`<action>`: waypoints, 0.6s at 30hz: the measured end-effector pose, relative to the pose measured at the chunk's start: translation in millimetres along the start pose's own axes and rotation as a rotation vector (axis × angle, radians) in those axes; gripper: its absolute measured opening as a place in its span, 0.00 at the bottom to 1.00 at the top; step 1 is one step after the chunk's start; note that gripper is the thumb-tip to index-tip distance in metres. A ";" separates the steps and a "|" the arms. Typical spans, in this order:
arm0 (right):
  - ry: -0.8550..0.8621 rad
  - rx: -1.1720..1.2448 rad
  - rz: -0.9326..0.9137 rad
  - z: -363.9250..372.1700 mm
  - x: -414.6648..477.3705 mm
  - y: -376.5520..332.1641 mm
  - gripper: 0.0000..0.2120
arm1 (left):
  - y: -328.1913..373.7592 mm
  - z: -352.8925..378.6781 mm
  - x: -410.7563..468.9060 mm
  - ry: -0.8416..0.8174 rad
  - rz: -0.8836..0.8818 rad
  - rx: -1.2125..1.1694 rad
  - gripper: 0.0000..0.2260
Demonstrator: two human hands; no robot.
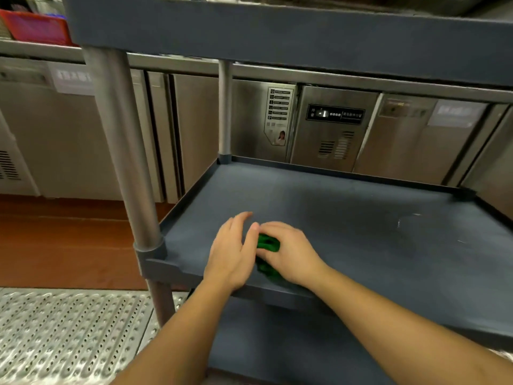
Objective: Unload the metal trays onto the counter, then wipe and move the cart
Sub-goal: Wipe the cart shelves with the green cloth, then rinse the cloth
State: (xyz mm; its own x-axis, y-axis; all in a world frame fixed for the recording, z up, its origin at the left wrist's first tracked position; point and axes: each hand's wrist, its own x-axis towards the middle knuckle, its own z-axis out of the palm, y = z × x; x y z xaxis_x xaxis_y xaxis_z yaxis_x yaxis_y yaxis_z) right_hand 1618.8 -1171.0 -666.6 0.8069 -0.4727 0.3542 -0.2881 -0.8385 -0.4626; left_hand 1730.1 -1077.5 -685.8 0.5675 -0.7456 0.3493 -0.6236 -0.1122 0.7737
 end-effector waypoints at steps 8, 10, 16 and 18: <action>-0.033 -0.111 0.002 -14.2 -15.5 15.3 0.16 | -9.9 -0.8 6.8 0.001 0.060 0.159 0.19; -0.012 -0.133 0.051 -30.1 -28.3 30.5 0.16 | -10.7 0.3 5.1 -0.012 0.074 0.213 0.19; 0.054 -0.279 0.306 -107.3 -90.7 108.6 0.16 | -7.0 1.3 3.0 -0.005 0.077 0.244 0.19; 0.089 -0.315 0.404 -136.2 -116.9 133.5 0.16 | -7.0 2.5 2.5 -0.023 0.100 0.302 0.20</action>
State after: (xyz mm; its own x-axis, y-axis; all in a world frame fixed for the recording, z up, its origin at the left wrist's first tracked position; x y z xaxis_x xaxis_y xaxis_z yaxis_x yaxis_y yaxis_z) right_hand 1415.8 -1264.6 -659.1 0.5563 -0.7854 0.2715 -0.7199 -0.6187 -0.3147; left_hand 1734.5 -1080.2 -691.6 0.4851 -0.7772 0.4009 -0.8092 -0.2250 0.5428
